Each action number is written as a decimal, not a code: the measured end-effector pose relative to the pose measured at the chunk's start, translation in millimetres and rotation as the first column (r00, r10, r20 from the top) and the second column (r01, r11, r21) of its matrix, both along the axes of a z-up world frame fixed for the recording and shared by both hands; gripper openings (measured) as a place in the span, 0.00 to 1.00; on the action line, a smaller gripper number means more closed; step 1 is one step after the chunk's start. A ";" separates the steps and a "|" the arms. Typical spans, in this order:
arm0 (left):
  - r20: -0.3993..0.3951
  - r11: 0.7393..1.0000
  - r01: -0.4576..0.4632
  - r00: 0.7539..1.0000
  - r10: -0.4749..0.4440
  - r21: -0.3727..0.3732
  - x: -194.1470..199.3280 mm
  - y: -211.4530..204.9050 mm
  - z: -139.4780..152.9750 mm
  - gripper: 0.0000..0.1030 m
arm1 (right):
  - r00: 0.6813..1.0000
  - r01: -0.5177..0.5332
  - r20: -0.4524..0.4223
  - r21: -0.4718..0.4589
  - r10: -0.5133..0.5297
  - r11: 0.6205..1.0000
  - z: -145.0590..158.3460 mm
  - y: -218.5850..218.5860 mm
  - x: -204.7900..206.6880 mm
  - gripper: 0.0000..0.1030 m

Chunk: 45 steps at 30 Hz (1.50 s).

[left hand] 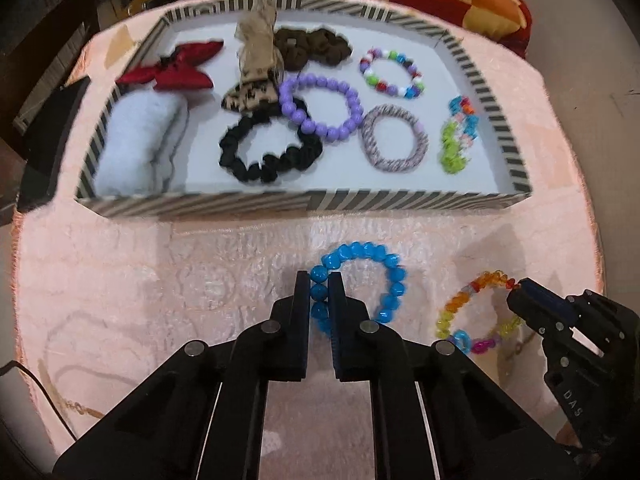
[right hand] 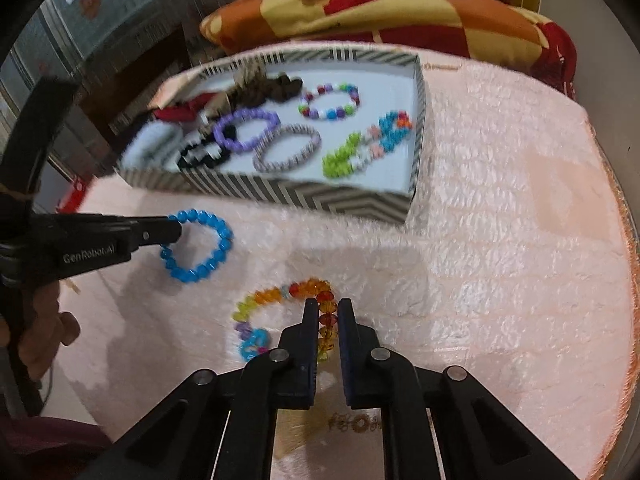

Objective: Organize jewelry
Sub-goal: 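Grasp the blue bead bracelet with the left gripper while the right grasps the rainbow bracelet, then lower both bracelets into the tray and open both grippers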

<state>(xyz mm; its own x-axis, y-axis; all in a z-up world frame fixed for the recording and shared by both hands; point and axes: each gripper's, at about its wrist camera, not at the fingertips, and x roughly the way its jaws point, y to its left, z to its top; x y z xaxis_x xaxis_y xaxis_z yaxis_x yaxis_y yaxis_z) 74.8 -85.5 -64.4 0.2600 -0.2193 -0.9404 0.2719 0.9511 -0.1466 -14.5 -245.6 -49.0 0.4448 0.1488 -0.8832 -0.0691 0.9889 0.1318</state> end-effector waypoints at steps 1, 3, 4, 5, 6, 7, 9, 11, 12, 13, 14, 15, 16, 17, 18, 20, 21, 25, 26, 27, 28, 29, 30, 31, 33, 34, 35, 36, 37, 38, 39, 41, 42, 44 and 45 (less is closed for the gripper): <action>0.007 1.000 0.006 1.000 -0.006 -0.009 -0.9 1.8 4.9 0.07 | 1.000 -0.001 0.010 0.015 0.001 1.000 5.1 -0.4 -0.7 0.08; 0.025 1.000 0.017 1.000 -0.017 -0.012 -3.5 2.1 14.2 0.07 | 1.000 -0.003 0.023 0.027 0.002 1.000 12.4 0.2 -1.2 0.08; 0.032 1.000 0.020 0.999 -0.019 -0.012 -5.2 1.6 18.5 0.07 | 1.000 -0.002 0.028 0.034 0.001 0.999 15.6 0.3 -1.5 0.08; 0.035 1.000 0.023 0.999 -0.022 -0.016 -5.8 0.9 22.4 0.07 | 1.000 -0.001 0.031 0.046 0.000 0.999 18.6 0.4 -1.3 0.08; 0.037 0.999 0.026 0.999 -0.025 -0.020 -9.7 1.0 26.9 0.07 | 0.999 -0.002 0.033 0.052 0.000 0.999 21.4 1.0 -1.3 0.08; 0.044 0.999 0.030 0.999 -0.029 -0.021 -12.2 1.9 30.7 0.07 | 0.999 -0.004 0.038 0.055 0.002 0.999 24.4 1.5 -1.6 0.08; 0.059 0.999 0.035 0.998 -0.034 -0.020 -11.7 2.6 36.3 0.07 | 0.999 -0.008 0.052 0.052 0.006 0.999 30.1 2.8 -1.8 0.08; 0.072 0.999 0.039 0.997 -0.038 -0.023 -10.7 2.6 41.9 0.07 | 0.998 -0.013 0.066 0.052 0.010 0.999 37.2 3.8 -2.4 0.08; 0.075 0.999 0.040 0.996 -0.038 -0.023 -15.5 8.2 43.8 0.07 | 0.997 -0.014 0.071 0.051 0.010 0.999 39.2 3.9 -2.5 0.08; 0.080 0.999 0.040 0.996 -0.038 -0.026 -15.6 9.4 46.6 0.07 | 0.997 -0.016 0.078 0.049 0.012 0.999 42.4 4.2 -2.2 0.08; 0.082 0.999 0.040 0.996 -0.038 -0.029 -15.6 10.3 49.4 0.07 | 0.997 -0.018 0.081 0.049 0.014 0.999 44.3 3.9 -1.2 0.08; 0.086 0.999 0.041 0.996 -0.038 -0.031 -15.0 10.9 51.9 0.07 | 0.996 -0.019 0.087 0.046 0.015 0.999 47.2 3.8 -0.9 0.08; 0.091 0.999 0.042 0.995 -0.039 -0.030 -14.6 11.3 54.5 0.07 | 0.996 -0.020 0.092 0.043 0.016 0.999 50.1 3.7 -1.1 0.08; 0.097 0.999 0.045 0.994 -0.042 -0.027 -14.9 11.9 57.7 0.07 | 0.995 -0.023 0.097 0.037 0.019 0.999 52.6 3.7 -0.8 0.08; 0.100 0.998 0.049 0.994 -0.046 -0.028 -15.3 12.5 60.5 0.07 | 0.995 -0.024 0.102 0.032 0.021 0.999 55.3 3.3 -0.3 0.08; 0.108 0.998 0.059 0.993 -0.056 -0.033 -15.3 13.5 67.4 0.07 | 0.993 -0.023 0.113 0.027 0.019 0.999 60.2 1.6 1.1 0.08; 0.108 0.997 0.065 0.992 -0.061 -0.036 -14.9 13.6 69.6 0.07 | 0.993 -0.022 0.116 0.025 0.019 0.999 61.8 0.9 1.3 0.08; 0.110 0.995 0.080 0.991 -0.072 -0.062 -10.2 16.9 82.5 0.07 | 0.992 -0.020 0.129 0.039 0.015 0.999 69.9 -2.3 5.7 0.08; 0.104 0.994 0.085 0.992 -0.077 -0.074 -8.2 18.0 85.6 0.07 | 0.991 -0.020 0.134 0.042 0.014 0.999 72.3 -2.9 7.2 0.08; 0.097 0.992 0.093 0.992 -0.084 -0.089 -5.7 19.1 88.9 0.07 | 0.990 -0.020 0.138 0.040 0.015 0.999 74.3 -2.6 8.0 0.08; 0.093 0.990 0.097 0.992 -0.088 -0.098 -3.1 20.1 92.3 0.07 | 0.990 -0.022 0.143 0.035 0.016 0.999 76.8 -2.4 9.2 0.08; 0.095 0.990 0.099 0.991 -0.090 -0.100 -0.6 20.8 95.9 0.07 | 0.989 -0.023 0.149 0.032 0.018 0.999 79.2 -2.3 10.5 0.08; 0.099 0.990 0.101 0.991 -0.091 -0.099 1.3 21.1 98.5 0.07 | 0.988 -0.025 0.154 0.031 0.020 0.999 81.7 -2.2 12.0 0.08; 0.105 0.990 0.102 0.990 -0.092 -0.096 3.6 21.3 101.5 0.07 | 0.987 -0.026 0.161 0.028 0.022 0.999 84.3 -2.1 13.7 0.08; 0.119 0.990 0.104 0.989 -0.093 -0.090 8.1 20.9 107.4 0.07 | 0.985 -0.028 0.172 0.022 0.024 0.999 89.1 -2.3 17.5 0.08; 0.124 0.991 0.104 0.988 -0.093 -0.088 10.3 19.9 109.8 0.07 | 0.984 -0.029 0.177 0.021 0.025 0.999 91.7 -2.8 19.9 0.08; 0.129 0.991 0.105 0.987 -0.093 -0.086 12.8 18.4 111.9 0.07 | 0.983 -0.029 0.181 0.020 0.025 0.999 93.6 -3.5 21.9 0.08; 0.133 0.991 0.105 0.987 -0.093 -0.084 14.7 17.3 112.9 0.07 | 0.982 -0.030 0.186 0.016 0.027 0.999 95.9 -4.1 24.7 0.08; 0.139 0.991 0.106 0.986 -0.094 -0.081 17.0 15.2 114.2 0.07 | 0.982 -0.031 0.189 0.012 0.029 0.999 97.9 -4.9 27.1 0.08; 0.144 0.991 0.107 0.985 -0.095 -0.078 19.2 13.0 115.3 0.07 | 0.981 -0.032 0.193 0.008 0.030 0.999 100.3 -5.7 30.6 0.08; 0.147 0.991 0.107 0.985 -0.095 -0.074 21.3 11.4 116.0 0.07 | 0.980 -0.034 0.195 0.005 0.032 0.999 102.2 -6.4 33.5 0.08; 0.153 0.992 0.105 0.984 -0.094 -0.065 25.8 6.5 116.4 0.07 | 0.980 -0.039 0.196 -0.001 0.039 0.999 105.0 -7.6 40.2 0.08; 0.155 0.993 0.103 0.984 -0.092 -0.062 27.9 5.1 116.1 0.07 | 0.980 -0.043 0.195 -0.004 0.043 0.999 105.9 -7.7 43.2 0.08; 0.158 0.994 0.099 0.983 -0.090 -0.053 32.6 0.7 115.3 0.07 | 0.980 -0.050 0.193 -0.013 0.052 0.999 106.6 -7.7 50.1 0.08; 0.158 0.994 0.098 0.983 -0.088 -0.051 35.7 -1.9 114.6 0.07 | 0.980 -0.053 0.192 -0.018 0.056 0.998 106.8 -7.6 54.2 0.08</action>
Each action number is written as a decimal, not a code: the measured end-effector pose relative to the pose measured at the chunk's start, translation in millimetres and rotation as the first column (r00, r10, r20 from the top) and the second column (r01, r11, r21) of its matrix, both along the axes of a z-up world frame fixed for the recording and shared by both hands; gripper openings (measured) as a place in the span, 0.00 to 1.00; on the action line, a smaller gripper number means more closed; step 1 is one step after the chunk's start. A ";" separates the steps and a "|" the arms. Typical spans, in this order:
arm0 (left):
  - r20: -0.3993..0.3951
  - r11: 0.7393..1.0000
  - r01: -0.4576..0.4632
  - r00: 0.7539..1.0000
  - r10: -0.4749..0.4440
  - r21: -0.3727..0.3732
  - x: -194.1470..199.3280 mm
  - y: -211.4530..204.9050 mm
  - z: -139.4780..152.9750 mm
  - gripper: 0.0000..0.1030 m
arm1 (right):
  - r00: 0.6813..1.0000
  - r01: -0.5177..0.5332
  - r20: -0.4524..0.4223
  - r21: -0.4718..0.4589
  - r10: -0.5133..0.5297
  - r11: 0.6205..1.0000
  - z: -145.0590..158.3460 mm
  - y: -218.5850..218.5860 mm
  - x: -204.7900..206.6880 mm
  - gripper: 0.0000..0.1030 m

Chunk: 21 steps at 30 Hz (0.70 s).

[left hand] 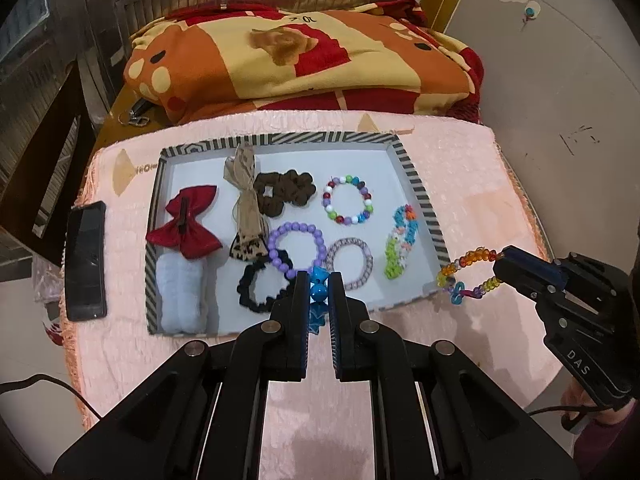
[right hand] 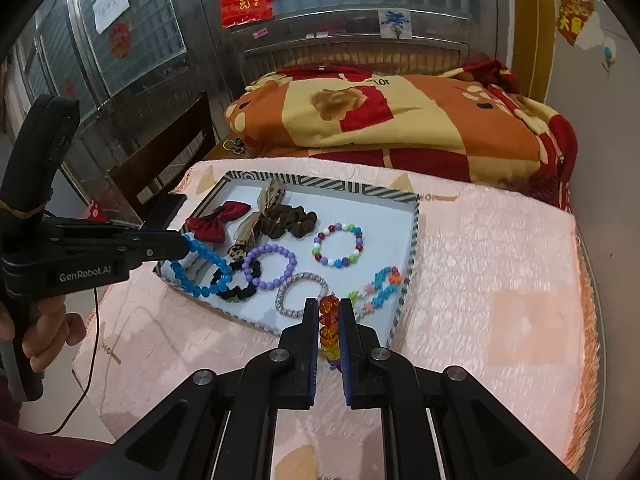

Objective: Organize jewelry
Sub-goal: 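Lower both bracelets into the tray and open both grippers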

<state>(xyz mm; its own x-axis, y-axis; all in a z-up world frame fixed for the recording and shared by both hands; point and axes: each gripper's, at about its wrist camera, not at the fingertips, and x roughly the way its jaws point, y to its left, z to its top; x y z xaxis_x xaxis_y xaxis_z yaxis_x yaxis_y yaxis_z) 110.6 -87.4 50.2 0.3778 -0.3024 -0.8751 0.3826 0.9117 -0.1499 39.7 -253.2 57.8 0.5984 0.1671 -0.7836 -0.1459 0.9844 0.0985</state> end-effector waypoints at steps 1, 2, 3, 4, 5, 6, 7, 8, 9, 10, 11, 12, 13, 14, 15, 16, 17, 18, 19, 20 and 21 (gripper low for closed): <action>-0.002 1.000 -0.001 1.000 0.001 0.000 3.1 -2.4 -0.8 0.07 | 1.000 -0.004 -0.002 -0.002 0.004 1.000 0.1 0.0 4.3 0.08; -0.004 1.000 -0.003 1.000 0.003 0.001 6.3 -4.9 -1.8 0.07 | 1.000 -0.007 -0.003 -0.003 0.007 1.000 0.1 -0.2 7.5 0.08; -0.004 1.000 -0.006 1.000 0.006 0.003 9.0 -6.9 -2.7 0.07 | 1.000 -0.011 -0.006 -0.005 0.011 1.000 0.1 -0.5 12.1 0.08; -0.004 1.000 -0.010 1.000 0.010 0.007 12.5 -9.4 -3.8 0.07 | 1.000 -0.017 -0.008 -0.009 0.017 1.000 -0.2 -0.2 16.5 0.08; -0.006 1.000 -0.014 1.000 0.014 0.010 16.1 -11.9 -5.1 0.07 | 1.000 -0.021 -0.010 -0.013 0.021 1.000 -0.9 0.1 20.3 0.08; -0.008 1.000 -0.017 1.000 0.017 0.010 18.8 -13.9 -6.1 0.07 | 1.000 -0.026 -0.013 -0.018 0.026 1.000 -1.7 0.1 25.6 0.08; -0.010 1.000 -0.020 1.000 0.020 0.011 21.6 -15.8 -7.0 0.07 | 0.999 -0.030 -0.016 -0.021 0.029 0.999 -2.3 -0.2 30.2 0.08; -0.012 1.000 -0.022 1.000 0.022 0.013 25.6 -18.9 -8.7 0.07 | 0.999 -0.031 -0.016 -0.025 0.031 0.999 -2.6 -0.6 34.1 0.08; -0.013 1.000 -0.024 1.000 0.024 0.016 28.1 -21.1 -9.8 0.07 | 0.999 -0.031 -0.017 -0.028 0.031 0.999 -2.9 -2.0 38.7 0.08; -0.013 0.999 -0.026 1.000 0.027 0.020 30.9 -23.5 -11.1 0.07 | 0.999 -0.030 -0.017 -0.029 0.029 0.999 -3.3 -3.9 43.2 0.08; -0.015 0.999 -0.029 0.999 0.029 0.023 34.2 -26.2 -12.7 0.07 | 0.999 -0.028 -0.020 -0.029 0.027 0.999 -3.9 -6.6 48.9 0.08; -0.020 0.999 -0.030 0.999 0.030 0.025 37.7 -29.3 -14.8 0.07 | 0.999 -0.028 -0.021 -0.029 0.027 0.999 -4.4 -8.1 53.2 0.08; -0.024 0.999 -0.031 0.999 0.032 0.027 40.4 -31.8 -16.8 0.07 | 0.999 -0.027 -0.024 -0.030 0.027 0.999 -5.4 -10.5 58.3 0.08; -0.029 0.999 -0.033 0.999 0.034 0.031 44.3 -35.3 -19.6 0.07 | 0.999 -0.029 -0.027 -0.031 0.028 0.999 -6.4 -12.6 62.8 0.08; -0.033 0.999 -0.035 0.999 0.036 0.033 46.8 -38.2 -21.5 0.07 | 0.999 -0.029 -0.031 -0.032 0.028 0.999 -7.3 -14.3 66.6 0.08; -0.039 0.999 -0.038 0.998 0.040 0.036 50.8 -41.6 -24.6 0.07 | 0.999 -0.028 -0.035 -0.032 0.027 0.999 -8.7 -16.4 71.1 0.08; -0.044 0.999 -0.040 0.998 0.042 0.037 53.2 -43.8 -26.7 0.07 | 0.999 -0.027 -0.040 -0.031 0.026 0.999 -10.8 -19.2 76.7 0.08; -0.051 0.998 -0.042 0.998 0.044 0.039 56.5 -47.3 -29.4 0.07 | 0.999 -0.027 -0.044 -0.030 0.026 0.999 -12.0 -21.1 80.7 0.08; -0.056 0.998 -0.044 0.997 0.046 0.042 59.7 -50.5 -31.9 0.07 | 0.998 -0.028 -0.050 -0.027 0.027 0.999 -14.0 -23.2 86.0 0.08; -0.059 0.998 -0.046 0.997 0.049 0.045 62.5 -53.6 -34.0 0.07 | 0.998 -0.031 -0.054 -0.025 0.029 0.999 -15.5 -24.6 90.0 0.08; -0.061 0.998 -0.048 0.997 0.051 0.048 65.1 -56.2 -36.0 0.07 | 0.998 -0.034 -0.060 -0.023 0.032 0.999 -17.8 -26.3 95.3 0.09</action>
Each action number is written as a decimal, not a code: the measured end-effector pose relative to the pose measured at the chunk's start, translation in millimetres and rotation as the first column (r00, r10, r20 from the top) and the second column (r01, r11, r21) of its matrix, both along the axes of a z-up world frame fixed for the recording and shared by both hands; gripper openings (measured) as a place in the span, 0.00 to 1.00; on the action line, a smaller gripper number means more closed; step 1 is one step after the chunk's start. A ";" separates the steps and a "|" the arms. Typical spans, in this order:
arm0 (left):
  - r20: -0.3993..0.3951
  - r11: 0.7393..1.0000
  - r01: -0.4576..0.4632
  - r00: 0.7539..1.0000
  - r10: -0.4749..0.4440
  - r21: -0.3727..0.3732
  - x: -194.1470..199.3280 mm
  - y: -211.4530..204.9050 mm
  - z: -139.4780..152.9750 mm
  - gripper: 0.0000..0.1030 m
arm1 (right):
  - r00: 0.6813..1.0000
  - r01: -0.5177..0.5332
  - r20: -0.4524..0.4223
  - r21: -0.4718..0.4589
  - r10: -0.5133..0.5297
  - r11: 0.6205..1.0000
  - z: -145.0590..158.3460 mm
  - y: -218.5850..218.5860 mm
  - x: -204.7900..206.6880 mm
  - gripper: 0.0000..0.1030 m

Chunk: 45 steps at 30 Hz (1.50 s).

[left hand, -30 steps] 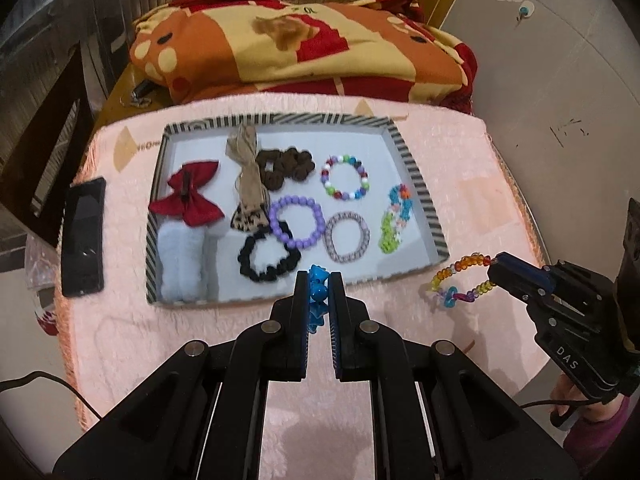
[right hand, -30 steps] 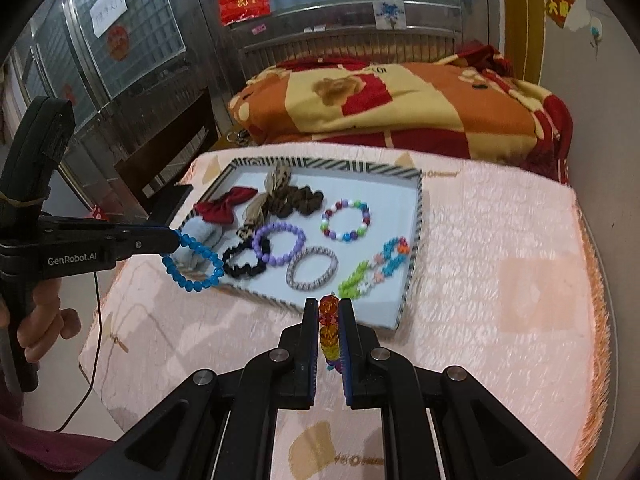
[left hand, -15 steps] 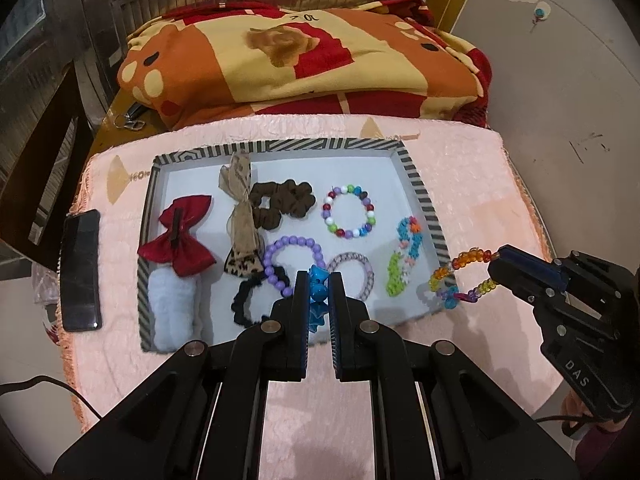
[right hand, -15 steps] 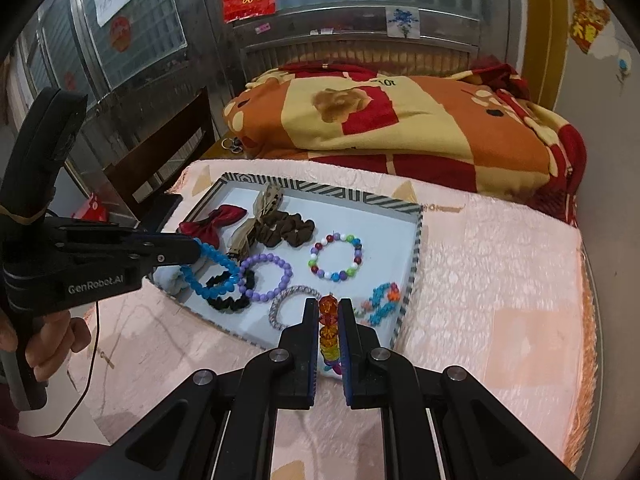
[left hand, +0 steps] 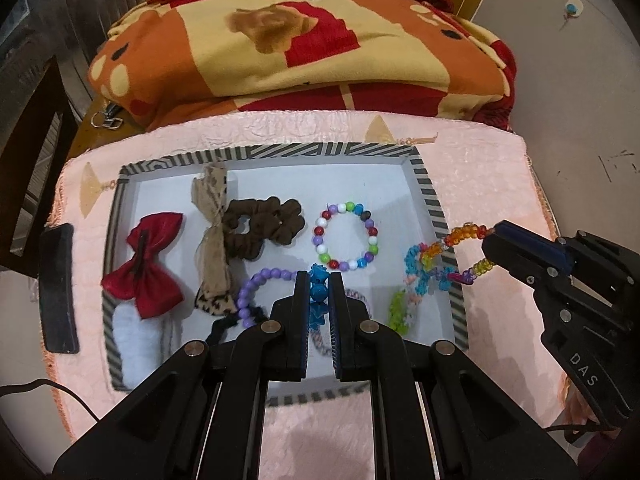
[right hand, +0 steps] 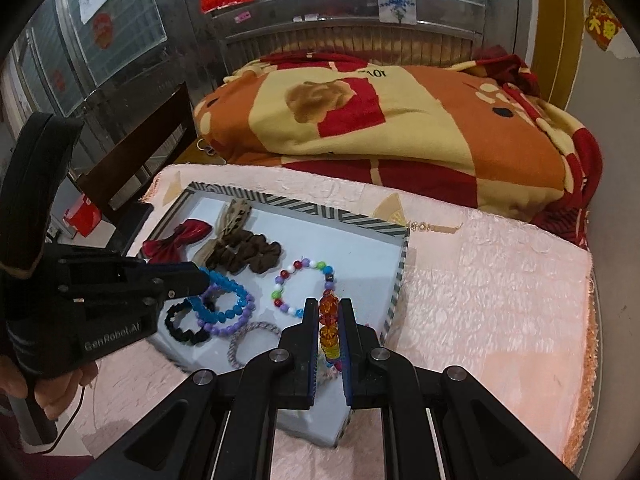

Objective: Organize jewelry
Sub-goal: 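Lower both bracelets into the tray and open both grippers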

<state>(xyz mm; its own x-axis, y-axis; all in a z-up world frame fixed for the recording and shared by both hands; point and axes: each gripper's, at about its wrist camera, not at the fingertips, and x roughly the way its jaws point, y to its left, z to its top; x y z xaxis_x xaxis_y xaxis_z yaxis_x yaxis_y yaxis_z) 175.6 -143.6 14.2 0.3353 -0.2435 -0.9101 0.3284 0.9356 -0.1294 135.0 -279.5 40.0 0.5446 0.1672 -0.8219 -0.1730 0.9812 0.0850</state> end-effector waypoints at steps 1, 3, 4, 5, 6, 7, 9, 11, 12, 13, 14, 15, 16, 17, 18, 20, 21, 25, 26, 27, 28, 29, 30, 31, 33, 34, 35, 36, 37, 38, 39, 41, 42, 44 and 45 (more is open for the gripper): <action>-0.004 1.000 -0.002 1.000 0.002 0.001 2.7 -2.3 -2.1 0.07 | 1.000 -0.003 -0.007 0.003 0.003 1.000 -2.4 -1.5 5.1 0.08; -0.014 1.000 -0.008 1.000 0.008 0.003 9.4 -6.6 -6.6 0.07 | 1.000 -0.010 -0.022 0.014 0.010 1.000 -7.3 -3.6 14.6 0.08; -0.020 1.000 -0.012 1.000 0.012 0.001 12.4 -7.7 -8.7 0.07 | 0.999 -0.016 -0.030 0.021 0.016 1.000 -10.1 -4.1 19.9 0.08; -0.029 1.000 -0.017 0.999 0.017 -0.004 16.6 -8.8 -11.8 0.07 | 0.999 -0.022 -0.037 0.025 0.022 0.999 -12.4 -3.9 23.8 0.09; -0.035 1.000 -0.021 0.999 0.021 -0.009 19.2 -9.4 -13.8 0.07 | 0.998 -0.030 -0.046 0.031 0.031 0.999 -15.7 -3.6 28.6 0.09; -0.042 1.000 -0.026 0.999 0.026 -0.013 22.4 -9.7 -16.3 0.07 | 0.998 -0.036 -0.055 0.040 0.038 0.999 -18.9 -3.5 33.1 0.09; -0.059 0.999 -0.039 0.998 0.038 -0.031 29.4 -10.0 -22.4 0.07 | 0.996 -0.050 -0.077 0.056 0.055 0.997 -27.2 -3.7 42.2 0.09; -0.083 0.998 -0.054 0.995 0.050 -0.044 35.9 -9.1 -29.8 0.07 | 0.993 -0.059 -0.101 0.048 0.064 0.997 -38.2 -4.6 52.9 0.09; -0.096 0.997 -0.063 0.994 0.058 -0.044 39.5 -8.6 -34.3 0.07 | 0.992 -0.061 -0.110 0.042 0.065 0.997 -42.8 -4.8 57.4 0.09; -0.103 0.997 -0.070 0.993 0.065 -0.040 42.6 -8.1 -38.3 0.07 | 0.991 -0.063 -0.119 0.031 0.066 0.998 -48.5 -5.7 63.4 0.09; -0.107 0.997 -0.076 0.992 0.072 -0.033 45.4 -7.4 -41.9 0.07 | 0.990 -0.066 -0.125 0.011 0.066 0.998 -53.8 -6.5 69.5 0.08; -0.110 0.996 -0.081 0.991 0.077 -0.026 47.3 -6.7 -44.5 0.07 | 0.990 -0.067 -0.129 -0.009 0.065 0.998 -57.4 -7.3 74.6 0.08; -0.115 0.996 -0.087 0.990 0.084 -0.019 49.1 -5.3 -47.4 0.07 | 0.989 -0.069 -0.131 -0.031 0.064 0.997 -61.3 -8.1 79.9 0.08; -0.119 0.995 -0.095 0.988 0.093 -0.012 51.5 -3.2 -50.6 0.07 | 0.989 -0.069 -0.132 -0.045 0.063 0.997 -64.1 -9.2 84.2 0.09; -0.121 0.995 -0.101 0.988 0.100 -0.005 52.7 -1.7 -53.1 0.07 | 0.989 -0.069 -0.133 -0.057 0.061 0.996 -67.3 -10.6 89.4 0.08; -0.122 0.993 -0.121 0.985 0.122 0.014 56.8 3.1 -58.1 0.07 | 0.990 -0.064 -0.130 -0.074 0.054 0.995 -71.9 -12.5 98.3 0.08; -0.122 0.991 -0.128 0.984 0.130 0.022 58.6 4.4 -59.9 0.07 | 0.991 -0.062 -0.124 -0.087 0.051 0.994 -74.4 -12.9 103.2 0.08; -0.118 0.987 -0.151 0.981 0.155 0.046 65.0 9.1 -64.9 0.07 | 0.994 -0.048 -0.103 -0.101 0.037 0.994 -81.8 -13.0 117.5 0.08; -0.115 0.987 -0.154 0.980 0.159 0.051 65.9 9.3 -65.4 0.07 | 0.995 -0.044 -0.099 -0.099 0.034 0.994 -83.5 -13.0 120.0 0.08; -0.111 0.986 -0.155 0.981 0.160 0.055 66.6 9.1 -65.4 0.07 | 0.995 -0.039 -0.093 -0.098 0.030 0.994 -85.4 -13.1 121.6 0.08; -0.101 0.986 -0.155 0.982 0.160 0.063 66.3 8.6 -65.1 0.07 | 0.996 -0.035 -0.083 -0.096 0.027 0.995 -86.7 -13.1 121.8 0.08; -0.094 0.985 -0.157 0.982 0.163 0.070 65.6 8.4 -64.7 0.07 | 0.997 -0.031 -0.078 -0.094 0.024 0.995 -86.6 -13.2 120.6 0.08; -0.089 0.985 -0.159 0.982 0.165 0.073 65.9 9.2 -64.1 0.07 | 0.997 -0.026 -0.079 -0.090 0.019 0.996 -87.6 -13.9 120.0 0.09; -0.082 0.984 -0.162 0.982 0.168 0.073 65.5 9.8 -63.2 0.07 | 0.996 -0.017 -0.087 -0.084 0.009 0.996 -89.0 -15.2 119.7 0.09; -0.073 0.983 -0.170 0.982 0.175 0.074 64.0 9.6 -62.8 0.08 | 0.995 0.006 -0.102 -0.067 -0.013 0.998 -90.7 -19.5 118.5 0.09; -0.071 0.982 -0.173 0.981 0.179 0.078 63.7 9.9 -63.1 0.09 | 0.994 0.015 -0.107 -0.054 -0.021 0.998 -90.9 -22.0 117.6 0.10; -0.069 0.981 -0.175 0.981 0.180 0.080 63.2 10.3 -63.1 0.11 | 0.994 0.019 -0.110 -0.046 -0.024 0.999 -90.5 -24.7 117.4 0.13; -0.067 0.981 -0.176 0.981 0.181 0.081 62.9 9.2 -63.5 0.15 | 0.994 0.023 -0.110 -0.043 -0.027 0.999 -89.1 -26.0 115.6 0.17; -0.066 0.981 -0.176 0.981 0.182 0.083 62.3 7.6 -63.6 0.18 | 0.994 0.027 -0.104 -0.040 -0.031 0.999 -86.4 -27.7 111.9 0.20; -0.064 0.981 -0.177 0.981 0.182 0.081 61.1 8.0 -62.5 0.22 | 0.995 0.030 -0.098 -0.034 -0.033 0.999 -83.1 -29.9 106.6 0.23; -0.062 0.981 -0.177 0.981 0.182 0.076 58.3 7.8 -60.3 0.25 | 0.996 0.033 -0.088 -0.021 -0.035 0.999 -79.0 -30.9 102.3 0.25; -0.054 0.981 -0.182 0.981 0.186 0.065 54.8 8.9 -55.9 0.30 | 0.997 0.036 -0.073 -0.006 -0.036 0.999 -72.7 -30.9 95.4 0.25; -0.047 0.980 -0.186 0.981 0.189 0.064 52.2 7.3 -54.1 0.34 | 0.997 0.038 -0.068 -0.002 -0.038 0.999 -69.4 -30.6 91.1 0.25; -0.026 0.979 -0.195 0.980 0.196 0.059 46.5 8.7 -48.1 0.39 | 0.997 0.049 -0.061 0.010 -0.048 0.999 -63.9 -30.1 81.3 0.27; -0.017 0.978 -0.198 0.980 0.200 0.060 43.9 8.4 -45.3 0.39 | 0.997 0.057 -0.059 0.016 -0.056 0.998 -61.9 -28.4 77.2 0.28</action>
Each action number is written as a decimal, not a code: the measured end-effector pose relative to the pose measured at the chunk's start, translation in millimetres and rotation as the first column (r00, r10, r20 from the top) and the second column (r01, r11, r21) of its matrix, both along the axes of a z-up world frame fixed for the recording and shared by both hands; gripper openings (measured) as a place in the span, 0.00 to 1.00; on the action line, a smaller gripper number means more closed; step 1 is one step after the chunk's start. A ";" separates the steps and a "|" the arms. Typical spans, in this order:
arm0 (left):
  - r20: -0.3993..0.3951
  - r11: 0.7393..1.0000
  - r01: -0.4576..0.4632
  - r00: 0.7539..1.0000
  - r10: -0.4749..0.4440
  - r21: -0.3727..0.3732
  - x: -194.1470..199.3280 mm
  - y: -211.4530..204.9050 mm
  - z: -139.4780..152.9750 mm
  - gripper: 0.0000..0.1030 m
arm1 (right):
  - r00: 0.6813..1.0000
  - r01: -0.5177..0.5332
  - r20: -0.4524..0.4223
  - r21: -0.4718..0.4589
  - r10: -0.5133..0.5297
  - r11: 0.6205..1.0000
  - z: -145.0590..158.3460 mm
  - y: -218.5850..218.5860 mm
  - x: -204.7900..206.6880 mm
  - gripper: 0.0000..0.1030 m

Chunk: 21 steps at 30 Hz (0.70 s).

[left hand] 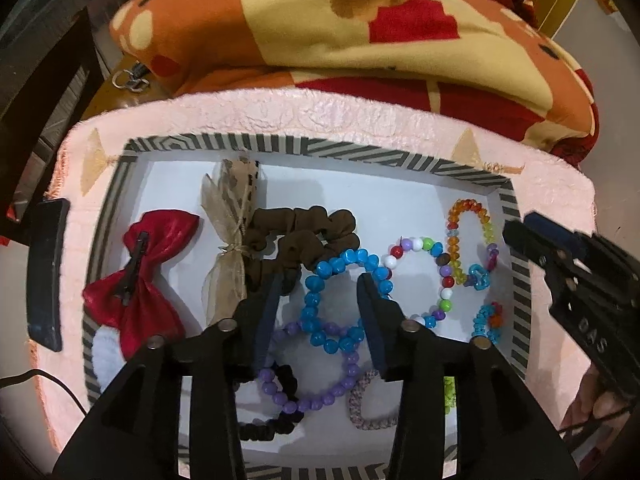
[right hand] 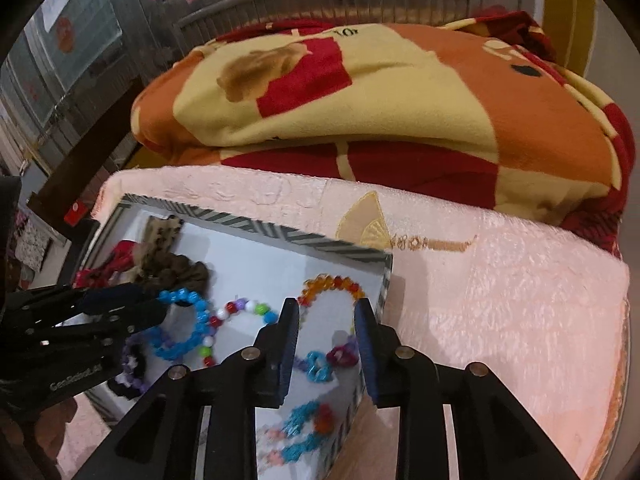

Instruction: Organize jewelry

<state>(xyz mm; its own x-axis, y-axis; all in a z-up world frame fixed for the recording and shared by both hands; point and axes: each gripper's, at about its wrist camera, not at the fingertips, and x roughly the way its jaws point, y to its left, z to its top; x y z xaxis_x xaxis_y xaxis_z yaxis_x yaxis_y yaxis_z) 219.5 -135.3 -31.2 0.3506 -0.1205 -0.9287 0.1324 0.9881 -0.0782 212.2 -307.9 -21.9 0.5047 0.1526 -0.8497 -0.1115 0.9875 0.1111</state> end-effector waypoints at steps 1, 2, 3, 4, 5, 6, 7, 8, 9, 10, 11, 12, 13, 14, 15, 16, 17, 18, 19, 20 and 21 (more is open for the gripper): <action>0.008 1.000 -0.003 1.000 0.002 0.004 -3.0 0.6 2.9 0.39 | 1.000 0.010 0.002 0.010 -0.010 1.000 2.3 0.1 -5.5 0.30; 0.011 1.000 -0.004 1.000 0.004 0.006 -6.1 1.2 5.7 0.39 | 1.000 0.018 0.002 0.014 -0.018 1.000 3.9 0.5 -9.3 0.34; 0.014 1.000 -0.006 1.000 0.006 0.006 -9.5 1.9 8.7 0.39 | 1.000 0.028 0.007 0.017 -0.028 0.999 6.6 0.9 -15.5 0.37; 0.019 1.000 -0.009 1.000 0.009 0.002 -13.0 3.4 11.6 0.40 | 0.999 0.037 0.013 0.017 -0.037 0.999 8.9 2.2 -21.4 0.38; 0.028 1.000 -0.012 1.000 0.012 0.001 -16.4 5.0 14.9 0.40 | 0.999 0.042 0.018 0.017 -0.042 0.999 10.7 3.8 -25.8 0.39; 0.036 1.000 -0.015 0.999 0.015 0.005 -20.4 6.1 17.2 0.40 | 0.999 0.049 0.024 0.014 -0.049 0.999 13.2 6.1 -32.3 0.39; 0.046 1.000 -0.016 0.999 0.016 0.011 -24.5 8.4 19.4 0.40 | 0.998 0.055 0.027 0.010 -0.056 0.998 15.4 7.6 -38.7 0.39; 0.055 1.000 -0.014 0.998 0.013 0.017 -26.6 11.9 19.8 0.40 | 0.998 0.062 0.030 0.010 -0.062 0.998 16.7 7.9 -43.5 0.39; 0.062 1.000 -0.013 0.998 0.012 0.024 -27.3 10.1 20.0 0.40 | 0.997 0.070 0.034 0.013 -0.070 0.997 18.8 9.7 -48.0 0.39; 0.069 0.999 -0.013 0.998 0.011 0.030 -30.7 9.5 21.3 0.40 | 0.996 0.078 0.039 0.019 -0.079 0.997 20.7 12.1 -53.7 0.40; 0.077 0.999 -0.013 0.997 0.010 0.032 -34.3 10.2 24.1 0.40 | 0.995 0.085 0.044 0.020 -0.086 0.996 22.3 13.5 -59.6 0.41; 0.085 1.000 -0.014 0.996 0.012 0.028 -40.0 12.9 26.4 0.40 | 0.994 0.092 0.050 0.012 -0.093 0.996 23.4 16.1 -66.3 0.41; 0.092 1.000 -0.018 0.996 0.016 0.023 -44.6 15.4 28.7 0.40 | 0.994 0.097 0.058 0.004 -0.097 0.995 24.6 18.3 -71.6 0.41; 0.100 1.000 -0.024 0.995 0.022 0.019 -51.1 19.1 31.6 0.40 | 0.993 0.101 0.066 0.000 -0.101 0.995 25.8 21.2 -77.4 0.41; 0.106 0.999 -0.028 0.994 0.026 0.017 -56.2 21.7 34.1 0.40 | 0.992 0.107 0.072 0.001 -0.107 0.994 26.9 23.5 -84.3 0.43; 0.114 0.999 -0.031 0.993 0.029 0.017 -62.4 24.8 36.7 0.40 | 0.991 0.111 0.072 0.006 -0.111 0.994 27.5 26.0 -90.6 0.44; 0.123 0.999 -0.034 0.992 0.032 0.017 -68.7 28.1 39.2 0.40 | 0.991 0.112 0.072 0.010 -0.112 0.994 27.9 28.2 -95.0 0.47; 0.128 0.999 -0.034 0.991 0.032 0.018 -72.6 31.0 40.0 0.40 | 0.991 0.113 0.075 0.013 -0.114 0.993 28.5 31.2 -101.4 0.53; 0.131 0.999 -0.034 0.991 0.032 0.019 -76.6 33.8 41.6 0.40 | 0.990 0.115 0.077 0.012 -0.116 0.993 28.9 34.4 -106.8 0.56; 0.135 0.999 -0.036 0.990 0.033 0.019 -82.2 37.4 42.9 0.40 | 0.990 0.114 0.083 0.015 -0.115 0.993 29.8 38.0 -114.0 0.59; 0.139 0.999 -0.038 0.990 0.035 0.019 -86.1 40.5 43.8 0.40 | 0.990 0.113 0.088 0.018 -0.114 0.993 30.8 40.9 -118.9 0.60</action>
